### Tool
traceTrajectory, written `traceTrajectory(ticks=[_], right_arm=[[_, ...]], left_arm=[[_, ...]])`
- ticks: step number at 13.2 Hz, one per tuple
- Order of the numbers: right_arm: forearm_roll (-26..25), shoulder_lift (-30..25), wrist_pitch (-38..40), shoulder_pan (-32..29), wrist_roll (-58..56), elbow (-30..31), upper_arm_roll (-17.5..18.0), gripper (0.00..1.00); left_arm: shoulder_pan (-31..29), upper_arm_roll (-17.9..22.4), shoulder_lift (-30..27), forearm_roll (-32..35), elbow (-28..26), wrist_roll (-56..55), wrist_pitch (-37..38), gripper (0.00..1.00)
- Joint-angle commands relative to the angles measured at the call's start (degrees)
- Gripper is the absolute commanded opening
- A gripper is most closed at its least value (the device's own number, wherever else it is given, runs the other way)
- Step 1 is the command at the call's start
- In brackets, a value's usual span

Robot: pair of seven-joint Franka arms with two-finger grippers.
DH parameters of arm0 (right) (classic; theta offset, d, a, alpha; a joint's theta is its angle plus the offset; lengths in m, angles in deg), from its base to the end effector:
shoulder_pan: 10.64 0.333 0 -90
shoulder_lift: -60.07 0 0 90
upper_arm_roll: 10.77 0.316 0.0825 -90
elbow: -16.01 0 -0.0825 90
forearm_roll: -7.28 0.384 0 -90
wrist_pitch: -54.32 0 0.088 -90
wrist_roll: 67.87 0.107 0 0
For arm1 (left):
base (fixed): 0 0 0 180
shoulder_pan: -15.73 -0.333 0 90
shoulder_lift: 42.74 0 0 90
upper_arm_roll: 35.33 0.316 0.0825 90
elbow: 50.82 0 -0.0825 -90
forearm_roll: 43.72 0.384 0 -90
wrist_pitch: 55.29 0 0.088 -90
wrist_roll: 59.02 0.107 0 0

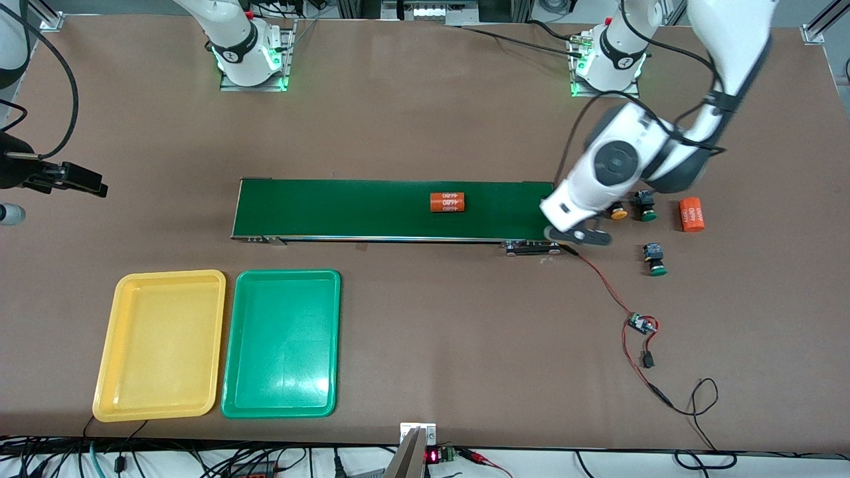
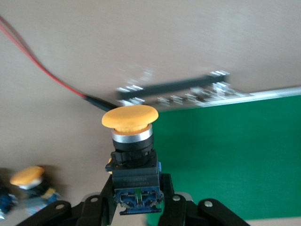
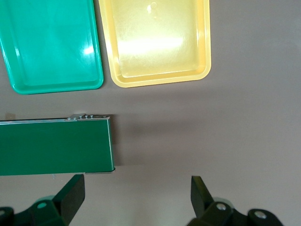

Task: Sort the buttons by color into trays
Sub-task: 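Place the yellow button on the conveyor belt with the left gripper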

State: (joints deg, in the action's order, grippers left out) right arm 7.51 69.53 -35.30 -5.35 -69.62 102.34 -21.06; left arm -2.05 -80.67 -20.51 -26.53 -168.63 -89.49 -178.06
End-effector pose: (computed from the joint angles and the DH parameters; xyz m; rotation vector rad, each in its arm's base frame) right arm 0.5975 -0.0437 0.5601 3.1167 -0.0874 -0.1660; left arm 0.5130 -0.2434 0.2853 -3.0801 0.1869 0.2494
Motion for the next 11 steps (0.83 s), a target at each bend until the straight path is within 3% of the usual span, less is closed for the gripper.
traceTrajectory(ticks=[1,5,7,8,11], right_arm=[[0.83,-0.41,-0.12,-0.45,0.34,0.33,0.27,1.00],[0.83,-0.32,-1.26,-0.45,-0.18,0.33,0.27,1.00],[0.83,-0.06,-1.52,-0.45,-0.27,0.33,0.18,1.00],[0.83,-0.06,-1.53,-0.45,-0.27,0.33,0.18,1.00],[0.83,-0.06,-1.44,-0.45,-0.36,0.33,0.18,1.00]], left_arm=[[2.82,-0.54,2.46,0.21,-0.40,-5.19,-2.81,0.27],[7.39,-0.45,5.63,0.30,-0.23,-12.68,-6.43,0.30],[7.93,-0.36,5.72,0.91,0.03,-12.77,-6.52,0.89],[7.93,-0.36,5.46,1.09,0.56,-12.69,-6.52,1.00],[6.36,-0.63,1.96,1.09,2.75,-12.07,-2.68,1.00]])
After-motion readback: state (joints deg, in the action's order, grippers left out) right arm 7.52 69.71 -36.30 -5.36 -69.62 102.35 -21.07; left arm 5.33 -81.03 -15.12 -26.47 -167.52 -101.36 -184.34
